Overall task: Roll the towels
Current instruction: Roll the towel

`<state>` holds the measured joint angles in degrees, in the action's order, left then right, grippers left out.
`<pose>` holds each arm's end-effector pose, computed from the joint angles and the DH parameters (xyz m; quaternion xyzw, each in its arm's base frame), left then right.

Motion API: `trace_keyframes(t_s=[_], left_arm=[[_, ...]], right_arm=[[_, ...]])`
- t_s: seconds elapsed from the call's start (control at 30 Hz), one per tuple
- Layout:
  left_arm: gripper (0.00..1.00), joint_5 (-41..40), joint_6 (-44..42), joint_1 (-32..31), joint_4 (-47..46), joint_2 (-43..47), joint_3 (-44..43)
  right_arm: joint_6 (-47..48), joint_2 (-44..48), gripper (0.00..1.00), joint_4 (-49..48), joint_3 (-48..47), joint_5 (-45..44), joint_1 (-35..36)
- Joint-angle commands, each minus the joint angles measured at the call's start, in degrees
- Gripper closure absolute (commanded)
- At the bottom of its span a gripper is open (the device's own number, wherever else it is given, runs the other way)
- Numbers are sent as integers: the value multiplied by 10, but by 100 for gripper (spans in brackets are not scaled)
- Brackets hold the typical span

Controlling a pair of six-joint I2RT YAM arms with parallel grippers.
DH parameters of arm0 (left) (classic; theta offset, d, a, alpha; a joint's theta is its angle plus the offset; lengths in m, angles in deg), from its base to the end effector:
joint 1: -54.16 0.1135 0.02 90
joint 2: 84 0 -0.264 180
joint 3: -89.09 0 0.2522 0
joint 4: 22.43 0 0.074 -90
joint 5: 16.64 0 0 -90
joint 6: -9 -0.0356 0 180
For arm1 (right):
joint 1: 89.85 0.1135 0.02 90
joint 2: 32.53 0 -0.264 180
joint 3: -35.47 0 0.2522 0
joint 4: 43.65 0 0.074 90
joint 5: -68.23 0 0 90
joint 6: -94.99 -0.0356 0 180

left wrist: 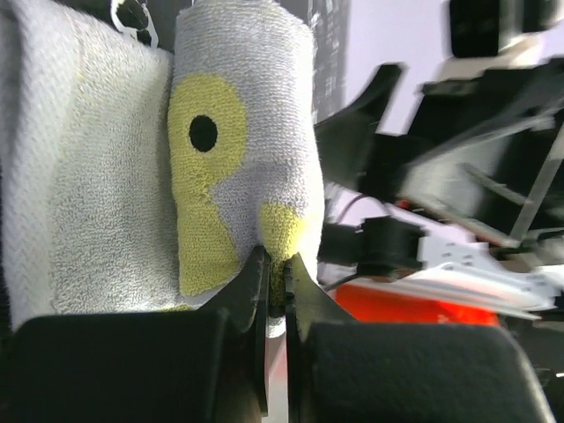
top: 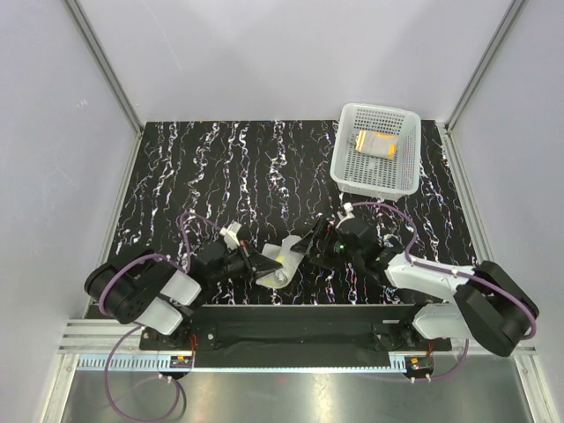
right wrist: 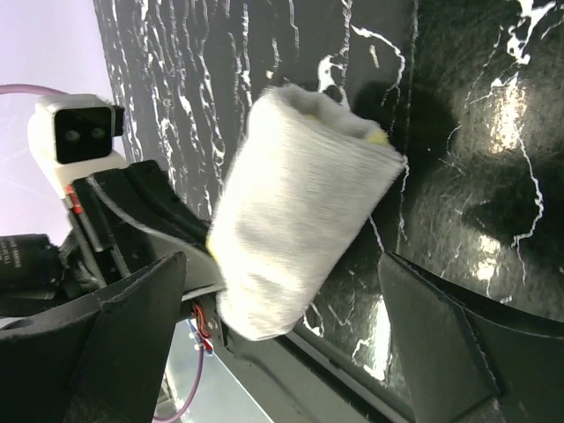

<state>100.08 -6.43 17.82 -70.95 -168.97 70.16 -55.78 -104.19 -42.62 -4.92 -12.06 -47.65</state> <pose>0.1517 -0.1315 0.1142 -0.1279 0.7862 -0.5794 0.1726 0.1772 0.1688 0.1749 0.1005 0.8679 0.4224 0.2414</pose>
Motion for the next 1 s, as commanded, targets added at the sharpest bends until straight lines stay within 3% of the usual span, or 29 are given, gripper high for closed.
trace_keyframes(t_s=[0.0,0.4,0.6,0.77,0.97], left_arm=[[99,24,57,17,-127,-13,24],[99,-11,14,19,-48,47,50],[99,-47,-21,18,97,151,78],[95,-102,-48,7,293,274,76],[75,-141,-69,-9,445,352,74]], right_arm=[[-20,-36,3,-103,17,20,0],[-36,-150,5,-196,0,24,17],[-44,-194,6,-224,-21,34,25],[-46,-219,9,-248,-32,38,35],[-44,-239,22,-268,-39,46,45]])
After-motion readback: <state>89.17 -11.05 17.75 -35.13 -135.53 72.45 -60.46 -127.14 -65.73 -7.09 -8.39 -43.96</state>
